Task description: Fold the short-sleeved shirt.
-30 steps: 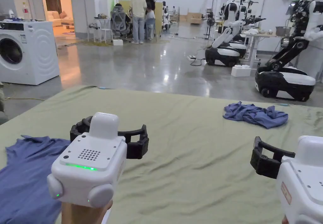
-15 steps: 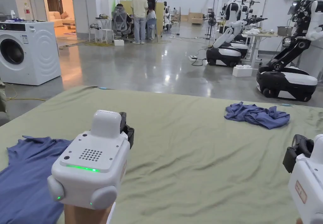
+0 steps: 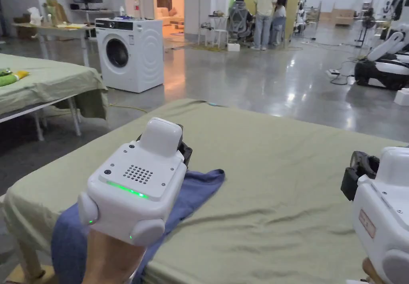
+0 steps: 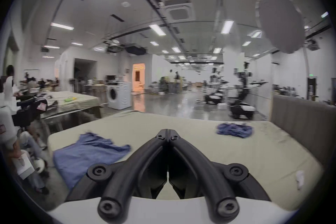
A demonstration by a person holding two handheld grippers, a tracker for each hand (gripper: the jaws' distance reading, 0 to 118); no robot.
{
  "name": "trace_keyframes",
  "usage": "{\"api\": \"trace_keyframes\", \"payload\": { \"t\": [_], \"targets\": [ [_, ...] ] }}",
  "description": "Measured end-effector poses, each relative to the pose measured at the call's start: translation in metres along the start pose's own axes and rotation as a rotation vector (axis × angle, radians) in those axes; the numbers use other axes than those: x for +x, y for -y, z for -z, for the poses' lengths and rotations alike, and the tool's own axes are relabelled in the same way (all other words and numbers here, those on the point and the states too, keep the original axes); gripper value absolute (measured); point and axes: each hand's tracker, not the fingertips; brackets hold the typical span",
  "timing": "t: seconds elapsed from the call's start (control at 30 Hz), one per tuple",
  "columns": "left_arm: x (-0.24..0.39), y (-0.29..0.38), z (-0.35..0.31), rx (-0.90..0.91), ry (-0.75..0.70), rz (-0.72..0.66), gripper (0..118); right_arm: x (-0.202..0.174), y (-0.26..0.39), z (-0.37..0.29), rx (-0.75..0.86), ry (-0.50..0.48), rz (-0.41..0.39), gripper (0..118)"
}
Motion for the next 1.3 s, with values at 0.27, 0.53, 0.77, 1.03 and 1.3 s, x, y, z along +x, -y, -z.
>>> {"api": "trace_keyframes", "payload": {
  "t": [0.27, 0.53, 0.77, 1.03, 1.3],
  "targets": [
    [-0.095, 0.024, -0.017, -0.258, -0.159, -0.061, 0, -0.101, 0.01, 0.043, -0.076, -0.254, -0.004, 2],
    [-0.141, 0.068, 0.122, -0.774, 0.191, -0.435, 0, -0.109, 0.032, 0.061, -0.21, -0.325, -0.007, 2],
    [-0.097, 0.152, 0.259, -1.262, 0.253, -0.406, 0, -0.107, 0.062, 0.074, -0.349, -0.343, -0.011, 2],
    [-0.074, 0.183, 0.314, -1.362, 0.243, -0.231, 112, -0.103, 0.073, 0.094, -0.381, -0.367, -0.019, 2],
    [-0.068, 0.218, 0.334, -1.358, 0.177, -0.282, 109, -0.104, 0.076, 0.1, -0.378, -0.387, -0.03, 2]
  ]
}}
